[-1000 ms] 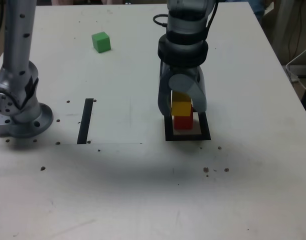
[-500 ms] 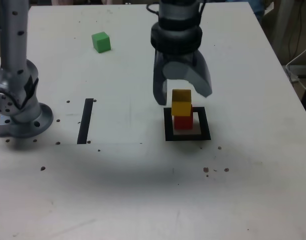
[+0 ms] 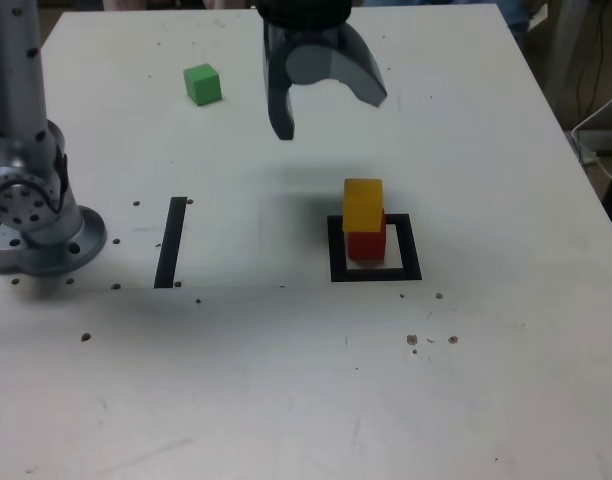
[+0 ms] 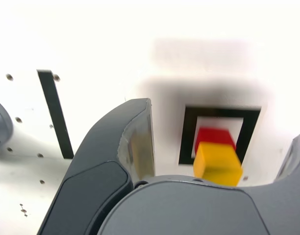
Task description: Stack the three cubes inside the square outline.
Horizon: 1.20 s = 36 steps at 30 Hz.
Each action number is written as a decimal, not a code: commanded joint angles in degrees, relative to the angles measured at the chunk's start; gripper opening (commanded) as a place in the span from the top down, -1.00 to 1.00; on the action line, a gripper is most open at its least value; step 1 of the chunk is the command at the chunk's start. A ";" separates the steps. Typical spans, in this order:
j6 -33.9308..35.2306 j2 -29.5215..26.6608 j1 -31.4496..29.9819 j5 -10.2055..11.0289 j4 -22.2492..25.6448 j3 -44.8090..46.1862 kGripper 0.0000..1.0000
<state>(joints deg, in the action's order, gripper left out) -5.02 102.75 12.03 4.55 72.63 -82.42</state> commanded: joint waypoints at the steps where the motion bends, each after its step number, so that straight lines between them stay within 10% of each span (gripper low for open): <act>1: -1.92 -0.19 3.71 0.22 -0.04 -0.50 -0.99; 36: -9.22 5.63 45.21 8.55 -5.76 -3.10 -1.00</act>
<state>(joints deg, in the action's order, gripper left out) -14.16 108.22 57.14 12.87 66.91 -85.29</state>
